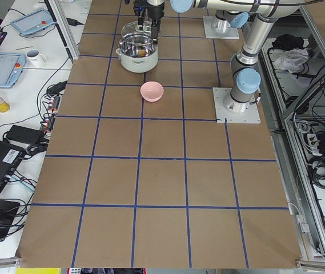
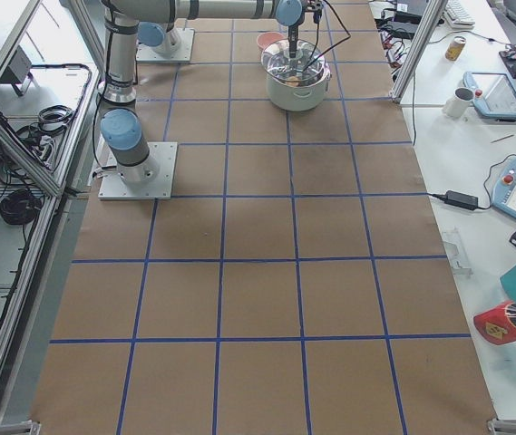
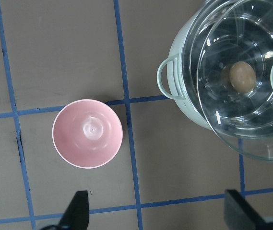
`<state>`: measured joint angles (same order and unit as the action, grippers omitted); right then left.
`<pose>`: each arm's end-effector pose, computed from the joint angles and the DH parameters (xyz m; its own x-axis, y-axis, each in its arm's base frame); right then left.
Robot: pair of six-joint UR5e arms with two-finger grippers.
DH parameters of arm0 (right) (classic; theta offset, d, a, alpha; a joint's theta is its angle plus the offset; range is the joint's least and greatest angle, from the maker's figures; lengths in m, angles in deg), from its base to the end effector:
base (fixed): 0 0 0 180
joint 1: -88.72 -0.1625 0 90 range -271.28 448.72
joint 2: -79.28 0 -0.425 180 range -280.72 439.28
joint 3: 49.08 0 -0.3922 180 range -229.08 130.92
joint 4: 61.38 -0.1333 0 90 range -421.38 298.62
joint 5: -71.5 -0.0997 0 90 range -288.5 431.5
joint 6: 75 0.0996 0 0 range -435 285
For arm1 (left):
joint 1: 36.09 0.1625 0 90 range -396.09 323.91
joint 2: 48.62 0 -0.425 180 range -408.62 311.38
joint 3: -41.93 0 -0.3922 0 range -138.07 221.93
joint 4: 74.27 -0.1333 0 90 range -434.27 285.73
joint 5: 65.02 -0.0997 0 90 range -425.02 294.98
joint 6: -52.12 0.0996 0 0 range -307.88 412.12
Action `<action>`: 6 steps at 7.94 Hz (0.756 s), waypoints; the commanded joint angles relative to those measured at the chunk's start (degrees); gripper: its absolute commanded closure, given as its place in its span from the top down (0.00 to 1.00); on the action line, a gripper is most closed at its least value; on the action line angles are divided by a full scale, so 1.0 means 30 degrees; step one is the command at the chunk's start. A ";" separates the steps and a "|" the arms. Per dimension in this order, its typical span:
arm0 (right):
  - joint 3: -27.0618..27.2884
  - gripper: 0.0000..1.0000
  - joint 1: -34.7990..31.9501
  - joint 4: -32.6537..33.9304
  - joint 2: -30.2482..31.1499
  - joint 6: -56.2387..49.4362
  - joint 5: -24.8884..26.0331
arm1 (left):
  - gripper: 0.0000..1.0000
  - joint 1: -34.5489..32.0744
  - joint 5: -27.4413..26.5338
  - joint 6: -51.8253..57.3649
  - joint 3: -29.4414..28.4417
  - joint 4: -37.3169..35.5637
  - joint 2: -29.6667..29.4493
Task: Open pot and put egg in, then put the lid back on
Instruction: 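Lower the glass lid onto the pot with the right gripper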
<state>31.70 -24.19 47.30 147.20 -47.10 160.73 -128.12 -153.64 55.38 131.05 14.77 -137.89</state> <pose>0.3776 -0.5476 0.3801 -0.9947 0.0837 -0.0593 0.0885 0.9926 -0.0834 -0.1530 -0.4856 0.5035 -0.9954 0.0932 0.0215 0.0921 0.9947 -0.0461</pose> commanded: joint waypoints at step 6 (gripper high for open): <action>-0.0003 0.00 -0.0127 0.0804 -0.0811 -0.0335 0.0168 | 1.00 0.0032 -0.0254 0.0028 0.0088 -0.0591 0.0020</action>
<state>31.69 -24.55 49.59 145.10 -47.58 160.85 -128.00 -154.48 55.46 131.25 13.01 -137.84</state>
